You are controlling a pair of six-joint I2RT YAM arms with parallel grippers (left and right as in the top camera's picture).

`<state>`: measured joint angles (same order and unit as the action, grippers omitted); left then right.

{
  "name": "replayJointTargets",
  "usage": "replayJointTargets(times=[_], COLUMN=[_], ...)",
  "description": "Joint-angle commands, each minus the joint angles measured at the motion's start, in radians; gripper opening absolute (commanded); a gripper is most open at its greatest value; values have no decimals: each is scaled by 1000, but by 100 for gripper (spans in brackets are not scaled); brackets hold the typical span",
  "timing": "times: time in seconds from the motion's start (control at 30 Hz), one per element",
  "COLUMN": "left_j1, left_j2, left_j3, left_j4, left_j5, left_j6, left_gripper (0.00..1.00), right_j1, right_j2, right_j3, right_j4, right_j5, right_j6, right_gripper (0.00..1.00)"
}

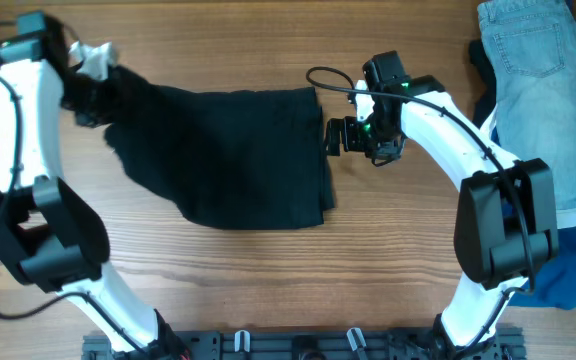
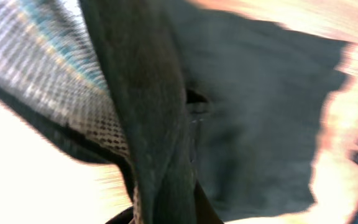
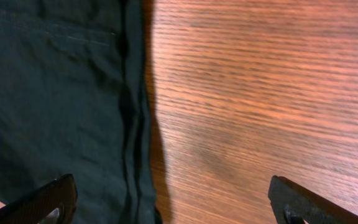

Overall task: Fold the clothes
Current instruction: 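Lift the left end and fold it over toward the right gripper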

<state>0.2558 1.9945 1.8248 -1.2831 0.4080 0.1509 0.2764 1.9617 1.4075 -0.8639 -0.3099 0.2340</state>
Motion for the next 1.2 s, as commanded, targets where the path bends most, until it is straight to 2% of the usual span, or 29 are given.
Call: replayJointTargets(times=[0.0,0.27,0.43,0.57,0.6,0.67,0.7,0.73,0.8,0.9,1.0,1.07,1.17], left_j1=[-134,-486,-575,-577,-577,-579,-579,-579,-579,-565,-512,-445,-390], left_j2=[-120,-99,-13,47,50,50,50,50,50,50,43,44,50], left_j3=[28,26,24,24,24,24,24,24,24,27,27,27,6], left_j4=[5,-23,-13,19,40,71,80,88,109,155,153,112,39], left_j5=[130,122,114,116,116,116,116,116,116,120,130,85,81], left_j6=[-29,-28,-29,-63,-82,-82,-82,-81,-82,-148,-197,-245,-244], left_gripper=[4,4,4,7,9,44,51,100,100,100,100,100,97], right_j1=[4,-11,-37,-42,-42,-44,-49,-62,-87,-141,-159,-145,-88], right_j2=[47,90,90,90,90,90,88,80,58,24,-26,-30,-30], right_j3=[-2,-2,-1,3,16,60,87,122,163,256,274,274,242], right_j4=[16,26,11,10,10,-14,-38,-68,-101,-198,-270,-334,-361], right_j5=[5,-13,-14,-41,-54,-57,-57,-57,-57,-58,-61,-108,-111], right_j6=[13,4,-3,-24,-24,-26,-25,-25,-24,-46,-69,-124,-159], right_gripper=[100,100,100,100,100,99,100,100,100,100,100,100,100])
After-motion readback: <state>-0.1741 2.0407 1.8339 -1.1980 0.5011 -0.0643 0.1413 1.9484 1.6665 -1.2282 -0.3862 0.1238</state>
